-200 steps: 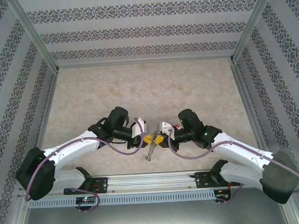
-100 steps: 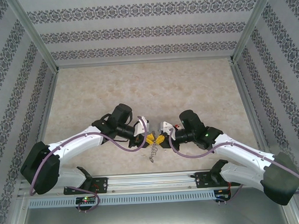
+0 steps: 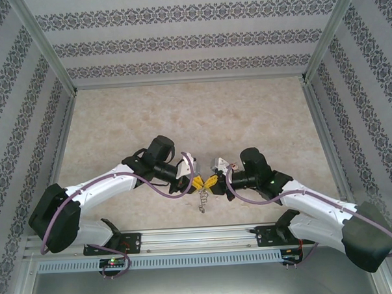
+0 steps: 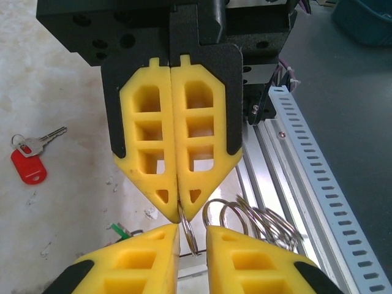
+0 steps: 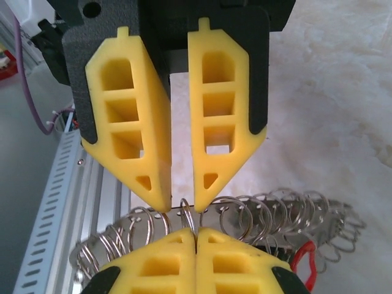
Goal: Put the keys on the keyring
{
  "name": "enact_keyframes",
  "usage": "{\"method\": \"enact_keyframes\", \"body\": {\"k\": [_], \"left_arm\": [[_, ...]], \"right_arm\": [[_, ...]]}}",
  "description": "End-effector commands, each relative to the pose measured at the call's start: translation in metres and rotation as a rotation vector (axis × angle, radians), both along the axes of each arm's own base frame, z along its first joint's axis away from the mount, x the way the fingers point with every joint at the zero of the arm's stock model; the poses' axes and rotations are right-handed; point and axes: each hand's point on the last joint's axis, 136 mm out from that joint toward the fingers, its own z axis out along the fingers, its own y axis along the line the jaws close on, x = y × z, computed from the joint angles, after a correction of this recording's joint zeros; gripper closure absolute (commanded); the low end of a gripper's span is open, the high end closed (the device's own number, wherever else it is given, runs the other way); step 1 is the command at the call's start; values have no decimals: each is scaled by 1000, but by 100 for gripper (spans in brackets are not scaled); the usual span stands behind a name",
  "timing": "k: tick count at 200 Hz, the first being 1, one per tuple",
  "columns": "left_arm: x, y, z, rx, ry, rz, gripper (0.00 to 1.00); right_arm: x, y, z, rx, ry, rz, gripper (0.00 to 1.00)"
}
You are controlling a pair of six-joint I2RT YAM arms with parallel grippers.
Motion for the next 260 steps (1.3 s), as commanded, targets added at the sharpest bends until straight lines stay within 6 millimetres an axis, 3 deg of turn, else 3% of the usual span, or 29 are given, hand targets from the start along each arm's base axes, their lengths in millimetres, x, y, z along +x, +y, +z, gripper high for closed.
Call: {"method": "enact_keyframes", "body": {"k": [1,50,73,107,141,205,229,260], "left_arm": [[-11,2,-12,48,19,-37,82],[18,19,11,-38,-71,223,69],[20,30,19,-88,-58,341,62],[15,48,34,-169,22,498,53],[7,57,25,-100,52,536,48],[36,52,-4,84,41,594,39],[48,55,-8,113,9,640,42],[42,60,-20,174,-7,610,65]], "right_arm": [[2,2,6,38,36,0,100],[12,0,-13,-64,116,-61,100],[12,3,-14,-91,156,-58,100],[27,16,-4,-109,135,-127,100],[39,30,11,-106,135,-160,100],[49,41,28,-109,128,-199,100],[48,41,29,-110,119,-200,100],[48,39,25,-121,128,-213,100]]}}
